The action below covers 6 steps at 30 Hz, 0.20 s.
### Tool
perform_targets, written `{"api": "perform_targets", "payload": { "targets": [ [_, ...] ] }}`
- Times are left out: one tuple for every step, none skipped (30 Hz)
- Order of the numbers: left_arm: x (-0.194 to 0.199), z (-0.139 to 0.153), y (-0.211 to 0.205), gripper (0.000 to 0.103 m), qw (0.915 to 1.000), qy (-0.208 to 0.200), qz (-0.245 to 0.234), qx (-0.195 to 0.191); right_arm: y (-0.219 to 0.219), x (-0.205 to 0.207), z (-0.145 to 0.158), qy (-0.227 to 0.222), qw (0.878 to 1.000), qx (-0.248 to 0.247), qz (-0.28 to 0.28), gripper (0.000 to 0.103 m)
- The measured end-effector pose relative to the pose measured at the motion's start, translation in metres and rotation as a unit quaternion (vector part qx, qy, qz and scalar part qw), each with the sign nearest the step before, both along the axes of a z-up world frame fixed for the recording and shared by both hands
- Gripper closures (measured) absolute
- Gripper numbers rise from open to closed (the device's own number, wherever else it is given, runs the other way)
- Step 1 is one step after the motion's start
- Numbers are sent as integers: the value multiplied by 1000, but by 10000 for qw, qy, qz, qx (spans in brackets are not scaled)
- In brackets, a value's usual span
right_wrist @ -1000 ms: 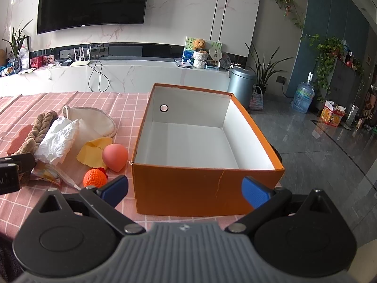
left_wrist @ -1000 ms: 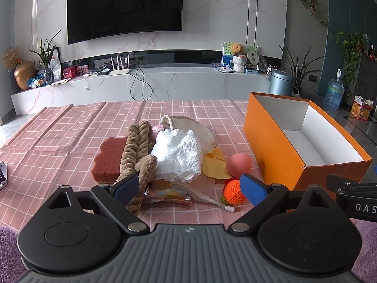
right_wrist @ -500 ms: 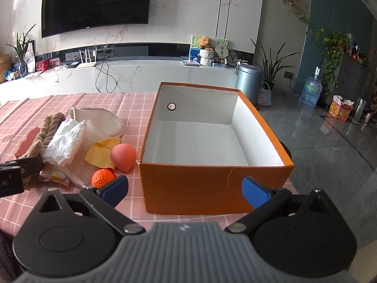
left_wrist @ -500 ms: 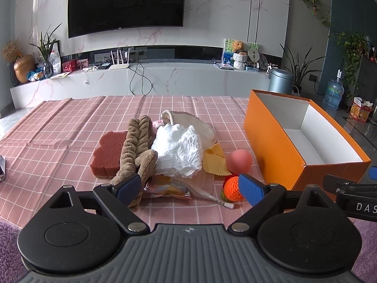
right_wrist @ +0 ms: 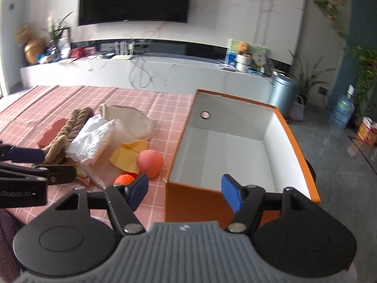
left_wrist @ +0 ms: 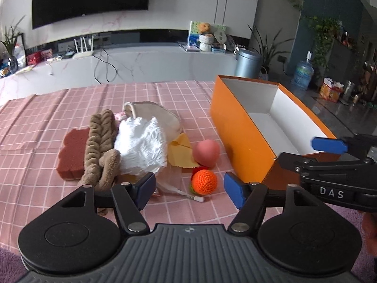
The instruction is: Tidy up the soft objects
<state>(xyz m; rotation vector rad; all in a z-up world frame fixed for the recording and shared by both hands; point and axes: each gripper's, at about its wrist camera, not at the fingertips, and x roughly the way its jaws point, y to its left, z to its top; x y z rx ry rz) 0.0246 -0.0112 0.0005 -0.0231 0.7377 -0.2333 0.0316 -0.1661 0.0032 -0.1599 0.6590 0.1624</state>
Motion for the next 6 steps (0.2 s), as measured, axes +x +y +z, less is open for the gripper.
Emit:
{"api": "perform_targets", "payload": {
  "targets": [
    [6, 0, -2, 31, 9999, 104, -80, -10, 1, 5, 1, 34, 9999, -41, 157, 44],
    [12, -1, -3, 33, 9996, 215, -173, -40, 2, 10, 2, 72, 9992, -101, 391, 44],
    [17, -2, -5, 34, 9991, 317, -278, -86, 4, 16, 2, 104, 9981, -208, 573, 45],
    [24, -5, -7, 34, 9980, 446, -423, -120, 5, 22, 2, 136, 9964, -355, 757, 48],
    [30, -8, -10, 35, 9968, 583, -539, -114, 7, 27, 2, 148, 9942, -525, 923, 50],
    [37, -10, -12, 35, 9955, 708, -616, -86, 9, 34, 2, 169, 9909, -721, 1122, 53]
  ]
}}
